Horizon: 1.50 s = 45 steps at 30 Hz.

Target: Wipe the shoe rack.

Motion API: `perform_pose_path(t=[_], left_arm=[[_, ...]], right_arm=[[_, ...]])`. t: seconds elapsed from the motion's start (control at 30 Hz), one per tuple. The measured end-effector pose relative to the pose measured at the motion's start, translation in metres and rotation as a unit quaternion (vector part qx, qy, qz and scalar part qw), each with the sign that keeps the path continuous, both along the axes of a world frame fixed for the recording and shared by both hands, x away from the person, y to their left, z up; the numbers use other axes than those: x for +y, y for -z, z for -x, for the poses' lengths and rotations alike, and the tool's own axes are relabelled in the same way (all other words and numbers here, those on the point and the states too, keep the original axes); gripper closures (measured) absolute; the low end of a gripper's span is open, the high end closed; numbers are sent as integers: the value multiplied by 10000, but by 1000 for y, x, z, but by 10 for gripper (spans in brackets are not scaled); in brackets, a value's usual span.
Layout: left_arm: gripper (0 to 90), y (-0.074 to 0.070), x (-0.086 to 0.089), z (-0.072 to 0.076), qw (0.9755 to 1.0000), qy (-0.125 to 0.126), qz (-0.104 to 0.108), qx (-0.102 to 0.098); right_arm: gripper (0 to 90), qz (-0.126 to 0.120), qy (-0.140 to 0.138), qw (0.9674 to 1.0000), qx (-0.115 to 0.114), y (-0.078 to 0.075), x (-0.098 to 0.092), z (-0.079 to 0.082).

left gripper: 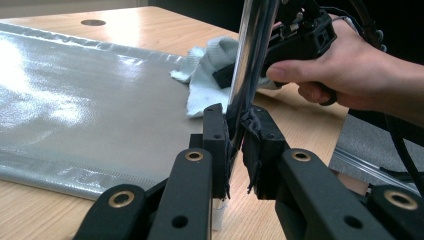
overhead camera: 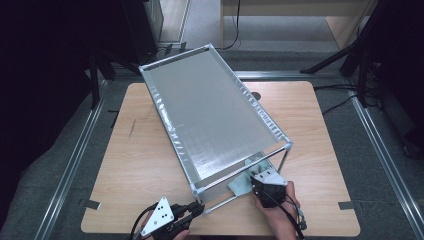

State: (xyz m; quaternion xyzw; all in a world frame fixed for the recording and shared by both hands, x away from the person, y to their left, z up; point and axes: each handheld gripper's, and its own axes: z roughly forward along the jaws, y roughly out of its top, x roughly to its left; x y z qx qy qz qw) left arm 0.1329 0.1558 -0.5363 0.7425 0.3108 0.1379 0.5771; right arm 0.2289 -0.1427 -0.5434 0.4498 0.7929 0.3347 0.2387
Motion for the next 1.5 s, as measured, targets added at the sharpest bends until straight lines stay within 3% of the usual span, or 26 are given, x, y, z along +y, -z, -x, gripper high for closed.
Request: perform_pose_path(t=[0.33, 0.43, 0.6, 0.7, 0.87, 0.93, 1.13, 1.27, 1.4, 1.5], left_arm=[[804, 0, -1, -1, 10000, 0, 26, 15], [804, 1, -1, -1, 10000, 1, 31, 19], [804, 0, -1, -1, 10000, -3, 27, 15], [804, 0, -1, 0, 10000, -2, 26, 16], [804, 0, -1, -1, 10000, 2, 24, 18], [804, 0, 0, -1, 10000, 5, 23, 19], [804, 0, 0, -1, 10000, 10, 17, 18], [804, 0, 0, -1, 10000, 19, 20, 19], [804, 0, 0, -1, 10000, 27, 20, 22], [805, 0, 0, -1, 10000, 30, 4, 8]], right_arm=[[804, -142, -648, 9978, 72, 4, 45, 15], [805, -183, -859, 9961, 122, 4, 57, 22], [802, -311, -1350, 9902, 199, 5, 76, 34], [798, -101, -1536, 9880, 79, 5, 79, 37], [798, -80, -1186, 9929, 83, 2, 58, 28], [799, -58, -929, 9956, 48, 1, 44, 21], [800, -98, -256, 9996, 79, -8, -1, 8], [800, -178, 88, 9997, 144, -11, -26, 6], [801, -97, 229, 9995, 216, -12, -41, 6], [807, -181, 321, 9990, 260, -14, -53, 5]])
